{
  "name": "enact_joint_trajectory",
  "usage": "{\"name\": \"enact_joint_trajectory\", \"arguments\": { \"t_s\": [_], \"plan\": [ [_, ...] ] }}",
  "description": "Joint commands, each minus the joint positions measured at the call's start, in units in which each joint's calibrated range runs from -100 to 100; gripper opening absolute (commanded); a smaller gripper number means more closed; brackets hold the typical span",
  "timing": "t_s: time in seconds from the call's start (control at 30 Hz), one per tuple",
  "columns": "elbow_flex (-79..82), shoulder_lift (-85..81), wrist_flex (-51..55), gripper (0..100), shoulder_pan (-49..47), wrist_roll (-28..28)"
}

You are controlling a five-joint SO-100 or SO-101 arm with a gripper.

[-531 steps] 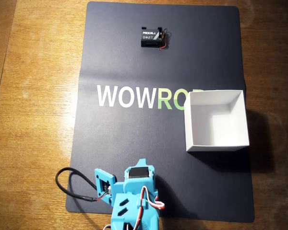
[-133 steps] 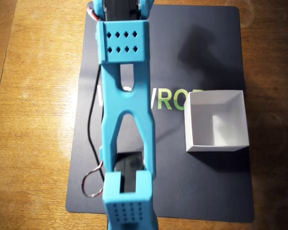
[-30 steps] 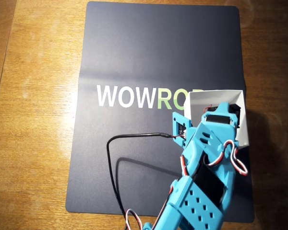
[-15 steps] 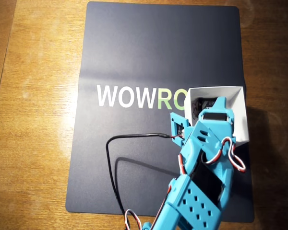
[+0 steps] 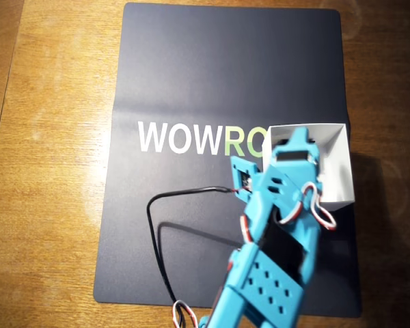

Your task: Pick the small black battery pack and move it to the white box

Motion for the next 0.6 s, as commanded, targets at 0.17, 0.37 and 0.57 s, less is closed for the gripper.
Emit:
{"name": "enact_joint_trajectory", "arguments": {
  "t_s": [0.17, 0.37, 0.57],
  "plan": [
    [-2.07, -7.32, -0.44, 16, -16.98, -3.30],
    [-1.89, -10.65, 5.69, 16, -28.24, -9.39],
    [-0.71, -16.17, 14.37, 17, -36.22, -16.56]
  ]
}}
